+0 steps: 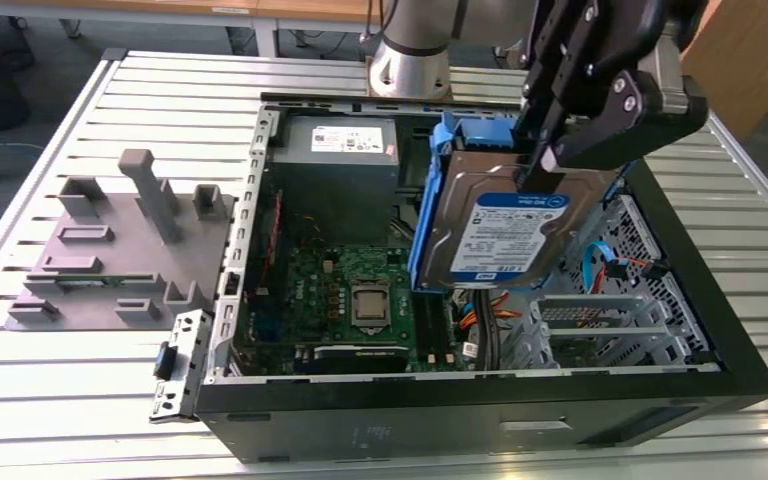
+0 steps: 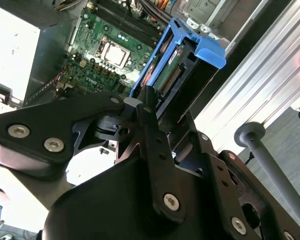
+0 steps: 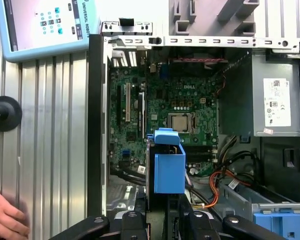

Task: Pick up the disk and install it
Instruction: 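Pick up the disk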

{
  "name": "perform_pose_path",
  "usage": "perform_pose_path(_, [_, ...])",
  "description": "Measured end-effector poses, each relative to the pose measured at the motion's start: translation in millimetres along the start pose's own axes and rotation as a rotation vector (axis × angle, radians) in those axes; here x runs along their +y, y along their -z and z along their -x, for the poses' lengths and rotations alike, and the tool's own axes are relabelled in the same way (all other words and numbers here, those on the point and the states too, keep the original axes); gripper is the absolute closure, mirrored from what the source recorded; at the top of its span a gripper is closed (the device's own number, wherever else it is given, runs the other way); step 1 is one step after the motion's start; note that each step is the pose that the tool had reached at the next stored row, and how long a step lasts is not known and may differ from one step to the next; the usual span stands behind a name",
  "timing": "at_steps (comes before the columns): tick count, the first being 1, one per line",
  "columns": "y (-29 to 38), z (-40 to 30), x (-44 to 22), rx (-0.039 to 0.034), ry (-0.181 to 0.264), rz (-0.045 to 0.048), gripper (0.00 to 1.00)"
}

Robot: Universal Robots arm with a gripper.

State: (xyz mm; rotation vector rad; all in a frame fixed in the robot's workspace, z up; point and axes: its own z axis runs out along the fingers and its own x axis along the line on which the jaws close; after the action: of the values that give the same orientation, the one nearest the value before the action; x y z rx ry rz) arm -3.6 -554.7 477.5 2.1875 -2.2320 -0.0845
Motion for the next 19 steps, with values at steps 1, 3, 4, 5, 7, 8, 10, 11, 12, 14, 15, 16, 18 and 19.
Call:
perform_pose_path(1, [0.0, -0.3, -2.8, -0.0001, 0.000, 0.0001, 0.65])
perform_pose_path(3, [0.1, -0.7, -8.5, 0.0001, 0.000, 0.0003, 0.65])
perform_pose_path(4, [0.1, -1.0, -11.3, 0.0000, 0.000, 0.0004, 0.65])
perform_pose_path(5, [0.2, -1.2, -13.9, 0.0000, 0.000, 0.0005, 0.65])
perform_pose_path(7, [0.3, -2.0, -18.8, 0.0000, 0.000, 0.0006, 0.65])
perform_pose_path(8, [0.3, -2.5, -21.1, 0.0000, 0.000, 0.0007, 0.65])
perform_pose_path(10, [0.3, -3.5, -25.7, 0.0000, -0.001, 0.0009, 0.65])
perform_pose_path(11, [0.3, -4.0, -28.0, 0.0000, -0.001, 0.0009, 0.65])
perform_pose_path(12, [0.3, -4.5, -30.4, -0.0001, -0.001, 0.0009, 0.65])
perform_pose_path(14, [0.3, -5.6, -34.9, 0.0000, -0.001, 0.0010, 0.65])
perform_pose_path(15, [0.3, -6.1, -37.1, 0.0000, -0.001, 0.0011, 0.65])
perform_pose_path(16, [0.3, -6.6, -39.3, -0.0001, -0.001, 0.0011, 0.65])
perform_pose_path(18, [0.3, -7.8, -43.4, 0.0000, -0.001, 0.0013, 0.65])
perform_pose_path(19, [0.2, -8.6, -45.0, -0.0001, -0.002, 0.0013, 0.65])
